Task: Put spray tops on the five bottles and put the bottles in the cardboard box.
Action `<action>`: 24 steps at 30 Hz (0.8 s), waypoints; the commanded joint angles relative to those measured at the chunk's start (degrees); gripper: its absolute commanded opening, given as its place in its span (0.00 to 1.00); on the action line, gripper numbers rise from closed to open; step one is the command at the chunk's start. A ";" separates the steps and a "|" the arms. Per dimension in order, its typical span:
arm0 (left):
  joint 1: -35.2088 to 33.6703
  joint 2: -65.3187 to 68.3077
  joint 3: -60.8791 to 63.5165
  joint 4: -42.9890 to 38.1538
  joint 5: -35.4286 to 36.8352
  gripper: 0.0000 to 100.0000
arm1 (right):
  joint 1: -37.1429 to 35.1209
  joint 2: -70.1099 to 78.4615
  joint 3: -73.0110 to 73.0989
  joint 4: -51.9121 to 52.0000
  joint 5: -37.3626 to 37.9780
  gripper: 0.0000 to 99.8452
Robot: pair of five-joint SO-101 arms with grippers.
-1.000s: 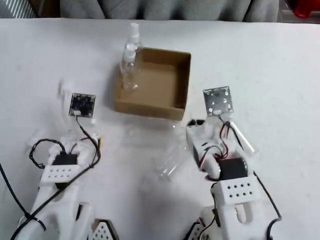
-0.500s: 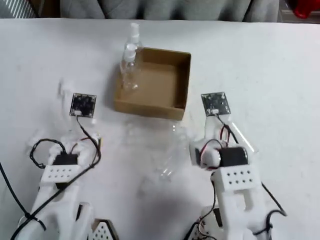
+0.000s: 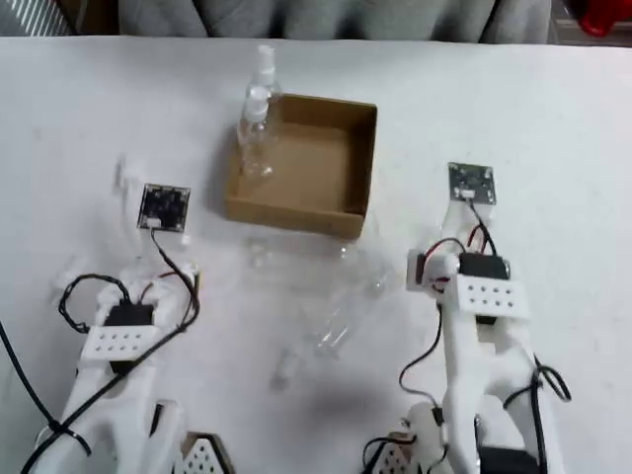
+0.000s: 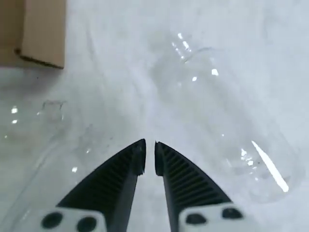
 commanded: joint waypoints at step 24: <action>0.31 -2.07 -0.35 0.44 -0.79 0.04 | -28.97 2.68 -8.00 6.55 -32.18 0.31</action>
